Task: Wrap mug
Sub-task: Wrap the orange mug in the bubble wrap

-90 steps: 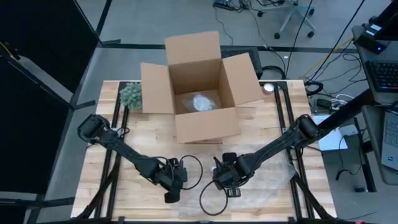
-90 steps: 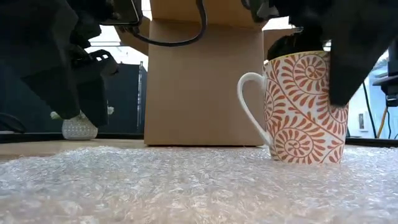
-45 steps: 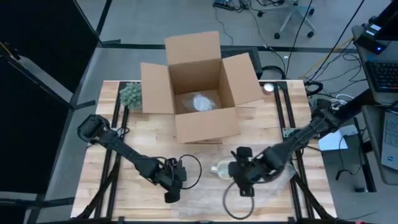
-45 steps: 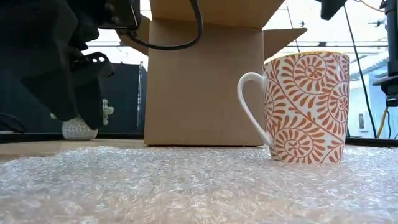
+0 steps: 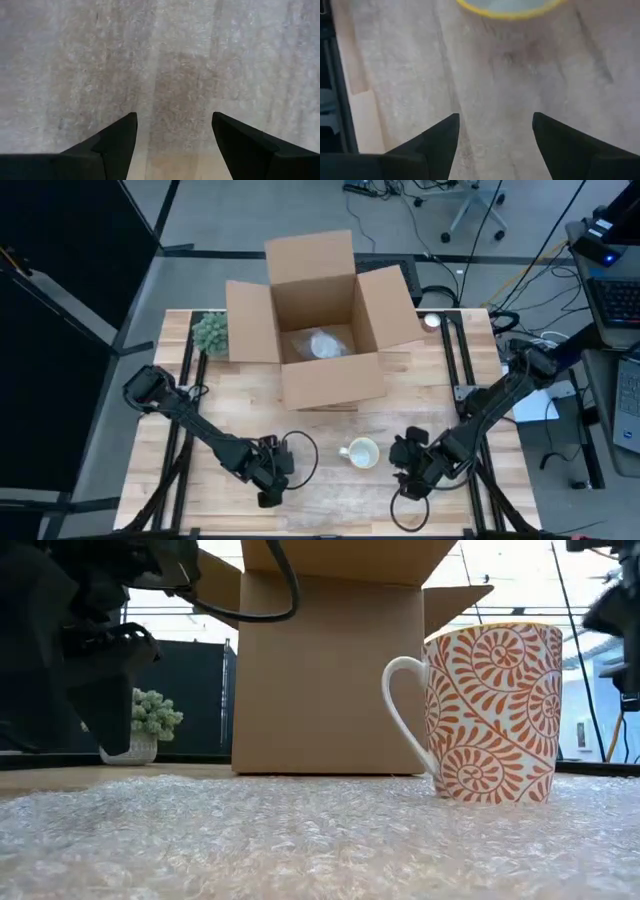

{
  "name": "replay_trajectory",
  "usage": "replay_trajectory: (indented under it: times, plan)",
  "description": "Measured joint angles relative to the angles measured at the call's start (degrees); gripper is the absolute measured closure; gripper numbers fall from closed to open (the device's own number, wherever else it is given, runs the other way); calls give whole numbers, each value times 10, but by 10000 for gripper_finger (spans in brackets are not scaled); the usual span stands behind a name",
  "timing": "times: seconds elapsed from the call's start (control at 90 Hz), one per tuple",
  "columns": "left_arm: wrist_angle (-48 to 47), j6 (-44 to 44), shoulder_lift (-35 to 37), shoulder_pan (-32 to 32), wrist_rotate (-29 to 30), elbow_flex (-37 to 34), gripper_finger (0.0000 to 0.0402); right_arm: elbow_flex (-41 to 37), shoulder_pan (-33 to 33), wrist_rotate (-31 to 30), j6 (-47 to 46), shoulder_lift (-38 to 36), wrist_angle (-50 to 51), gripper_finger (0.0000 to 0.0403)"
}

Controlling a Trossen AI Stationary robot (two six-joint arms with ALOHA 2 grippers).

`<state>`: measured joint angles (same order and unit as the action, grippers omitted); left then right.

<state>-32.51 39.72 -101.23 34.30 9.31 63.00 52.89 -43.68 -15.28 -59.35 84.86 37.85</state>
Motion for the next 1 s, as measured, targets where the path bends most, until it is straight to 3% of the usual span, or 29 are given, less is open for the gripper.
replay_trajectory:
  times: [0.133,0.256,0.422,1.0]
  plan:
    - [0,1,0,1,5,0,155,-20,-13,-25,-27,0,-20,167]
    - [0,18,0,12,45,0,155,-23,-22,-53,-35,0,-31,167]
    - [-6,19,0,31,44,0,155,-23,-26,-88,-30,0,-50,167]
    - [-8,74,0,73,59,-18,155,-23,-26,-90,-14,0,-68,167]
